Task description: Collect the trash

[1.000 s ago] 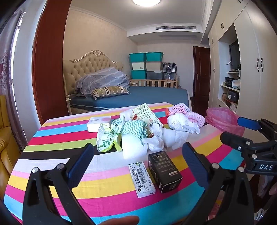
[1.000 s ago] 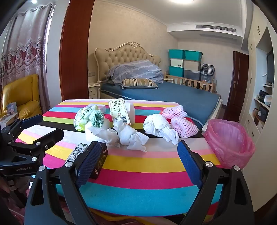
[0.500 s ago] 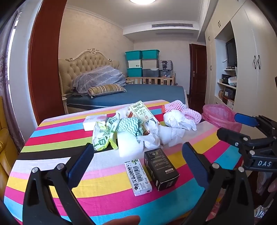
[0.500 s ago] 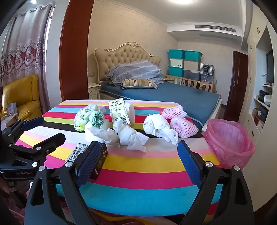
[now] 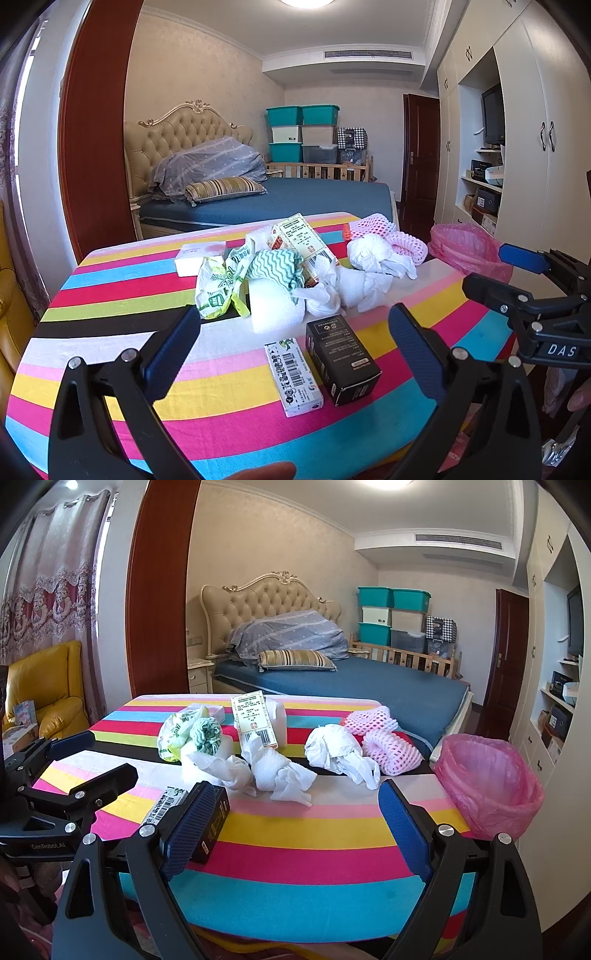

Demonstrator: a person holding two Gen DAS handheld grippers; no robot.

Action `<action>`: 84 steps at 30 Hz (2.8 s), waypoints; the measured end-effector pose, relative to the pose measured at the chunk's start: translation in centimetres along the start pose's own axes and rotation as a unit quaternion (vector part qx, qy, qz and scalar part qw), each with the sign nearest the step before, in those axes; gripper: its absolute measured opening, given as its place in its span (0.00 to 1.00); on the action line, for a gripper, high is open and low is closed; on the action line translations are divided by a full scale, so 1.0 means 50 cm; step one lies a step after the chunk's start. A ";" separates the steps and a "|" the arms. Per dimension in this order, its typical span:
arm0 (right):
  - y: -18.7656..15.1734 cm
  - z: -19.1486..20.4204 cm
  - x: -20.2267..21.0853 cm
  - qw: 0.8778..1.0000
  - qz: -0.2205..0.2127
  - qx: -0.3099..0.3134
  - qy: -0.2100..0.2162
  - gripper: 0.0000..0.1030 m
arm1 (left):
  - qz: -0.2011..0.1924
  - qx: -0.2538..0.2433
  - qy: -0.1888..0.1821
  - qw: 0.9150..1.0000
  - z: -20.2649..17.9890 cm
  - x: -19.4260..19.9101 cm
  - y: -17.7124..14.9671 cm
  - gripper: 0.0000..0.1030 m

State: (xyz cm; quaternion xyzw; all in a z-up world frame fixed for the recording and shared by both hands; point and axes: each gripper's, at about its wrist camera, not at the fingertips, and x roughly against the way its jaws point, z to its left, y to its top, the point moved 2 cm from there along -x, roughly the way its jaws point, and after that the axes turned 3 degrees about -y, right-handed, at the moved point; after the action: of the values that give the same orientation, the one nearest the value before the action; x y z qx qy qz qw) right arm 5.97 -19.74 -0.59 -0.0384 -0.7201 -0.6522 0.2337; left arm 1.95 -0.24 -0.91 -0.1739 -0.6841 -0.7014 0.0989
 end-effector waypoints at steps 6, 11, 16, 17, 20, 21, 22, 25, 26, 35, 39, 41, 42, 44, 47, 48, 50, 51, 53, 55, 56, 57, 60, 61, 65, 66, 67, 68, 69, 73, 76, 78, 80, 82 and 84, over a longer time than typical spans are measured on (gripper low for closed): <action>-0.002 0.002 -0.001 1.000 0.001 -0.002 0.003 0.82 | 0.000 0.001 0.000 1.000 0.001 0.000 0.000 0.96; -0.003 0.002 -0.004 1.000 0.003 -0.002 0.004 0.82 | -0.001 0.002 0.001 1.000 0.004 -0.001 0.001 0.96; -0.004 0.004 -0.003 1.000 0.003 -0.003 0.007 0.82 | -0.003 0.004 0.004 1.000 0.007 0.002 0.002 0.96; -0.004 0.003 -0.003 1.000 0.003 -0.003 0.008 0.82 | -0.003 0.004 0.004 1.000 0.007 0.002 0.002 0.96; -0.004 0.004 -0.003 1.000 0.004 -0.004 0.007 0.82 | -0.001 0.004 0.002 1.000 0.007 0.002 0.002 0.96; -0.004 0.003 -0.003 1.000 0.005 -0.004 0.008 0.82 | -0.002 0.004 0.002 1.000 0.008 0.002 0.002 0.96; -0.004 0.003 -0.003 1.000 0.005 -0.004 0.008 0.82 | -0.003 0.004 0.004 1.000 0.008 0.003 0.001 0.96; -0.004 0.003 -0.003 1.000 0.004 -0.004 0.008 0.82 | -0.003 0.005 0.003 1.000 0.008 0.004 0.001 0.96; -0.004 0.003 -0.003 1.000 0.005 -0.004 0.008 0.82 | -0.003 0.005 0.005 1.000 0.007 0.004 0.000 0.96; -0.005 0.003 -0.003 1.000 0.005 -0.004 0.007 0.82 | 0.007 0.019 -0.004 1.000 0.017 0.000 -0.005 0.96; -0.007 -0.001 -0.002 1.000 0.003 -0.007 0.008 0.82 | 0.008 0.019 -0.006 1.000 0.017 -0.003 -0.007 0.96; -0.008 -0.002 -0.001 1.000 0.003 -0.007 0.007 0.82 | 0.011 0.019 -0.011 1.000 0.017 -0.006 -0.008 0.96; -0.009 -0.003 -0.002 1.000 0.004 -0.007 0.006 0.82 | 0.012 0.018 -0.014 1.000 0.016 -0.007 -0.008 0.96; -0.010 -0.004 -0.004 1.000 0.005 -0.007 0.004 0.82 | 0.013 0.017 -0.015 1.000 0.014 -0.008 -0.009 0.96; -0.013 -0.005 -0.005 1.000 0.003 -0.007 0.002 0.82 | 0.014 0.015 -0.018 1.000 0.013 -0.011 -0.009 0.96; -0.012 -0.004 -0.006 1.000 0.003 -0.006 0.001 0.82 | 0.016 0.014 -0.019 1.000 0.012 -0.012 -0.010 0.96; -0.013 -0.004 -0.007 1.000 0.004 -0.005 0.000 0.82 | 0.019 0.012 -0.022 0.999 0.011 -0.015 -0.010 0.96; -0.015 -0.004 -0.007 1.000 0.004 -0.006 0.000 0.82 | 0.021 0.012 -0.024 0.999 0.011 -0.017 -0.011 0.96; -0.016 -0.005 -0.008 1.000 0.003 -0.007 0.003 0.82 | 0.025 0.012 -0.028 0.999 0.010 -0.021 -0.012 0.96; -0.017 -0.005 -0.008 1.000 0.002 -0.009 0.004 0.82 | 0.027 0.016 -0.031 0.999 0.013 -0.022 -0.013 0.96; -0.018 -0.006 -0.009 1.000 0.002 -0.009 0.004 0.82 | 0.027 0.019 -0.031 0.999 0.015 -0.023 -0.014 0.96; -0.018 -0.004 -0.010 1.000 0.004 -0.010 0.004 0.82 | 0.027 0.022 -0.031 0.999 0.018 -0.024 -0.015 0.96; -0.022 -0.004 -0.014 1.000 0.007 -0.012 0.005 0.82 | 0.028 0.032 -0.030 0.999 0.027 -0.027 -0.015 0.96; -0.022 -0.005 -0.016 1.000 0.008 -0.013 0.005 0.82 | 0.029 0.035 -0.029 0.999 0.031 -0.029 -0.015 0.96; -0.025 -0.002 -0.023 1.000 0.012 -0.014 0.006 0.82 | 0.028 0.042 -0.018 0.999 0.056 -0.034 -0.006 0.96; -0.027 -0.001 -0.027 1.000 0.014 -0.012 0.006 0.82 | 0.028 0.041 -0.013 0.999 0.064 -0.034 -0.003 0.96; -0.027 0.001 -0.030 1.000 0.017 -0.011 0.007 0.82 | 0.027 0.037 -0.004 0.999 0.074 -0.036 0.000 0.96; -0.029 0.004 -0.034 1.000 0.021 -0.010 0.009 0.82 | 0.028 0.034 0.005 0.999 0.086 -0.038 0.002 0.96; -0.032 0.008 -0.041 1.000 0.026 -0.009 0.011 0.82 | 0.031 0.030 0.010 0.999 0.095 -0.040 0.001 0.96; -0.039 0.033 -0.065 0.999 0.041 -0.005 0.027 0.82 | 0.051 0.035 0.033 0.998 0.144 -0.052 -0.011 0.96; -0.043 0.069 -0.083 0.997 0.054 0.009 0.049 0.82 | 0.074 0.051 0.041 0.995 0.179 -0.064 -0.039 0.96; -0.047 0.094 -0.095 0.996 0.062 0.021 0.063 0.82 | 0.088 0.059 0.044 0.993 0.196 -0.067 -0.055 0.96; -0.054 0.129 -0.112 0.994 0.070 0.043 0.071 0.82 | 0.100 0.067 0.041 0.992 0.211 -0.069 -0.066 0.96; -0.063 0.157 -0.132 0.993 0.079 0.065 0.065 0.82 | 0.101 0.071 0.039 0.992 0.220 -0.066 -0.071 0.96; -0.070 0.169 -0.148 0.991 0.092 0.070 0.066 0.82 | 0.099 0.066 0.040 0.992 0.218 -0.063 -0.071 0.95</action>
State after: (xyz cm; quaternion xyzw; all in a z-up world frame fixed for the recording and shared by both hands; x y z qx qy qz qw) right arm 8.85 -10.34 -7.00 -0.0453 -0.7406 -0.5768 0.3416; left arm 4.68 10.46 -5.37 -0.2055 -0.7036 -0.6480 0.2067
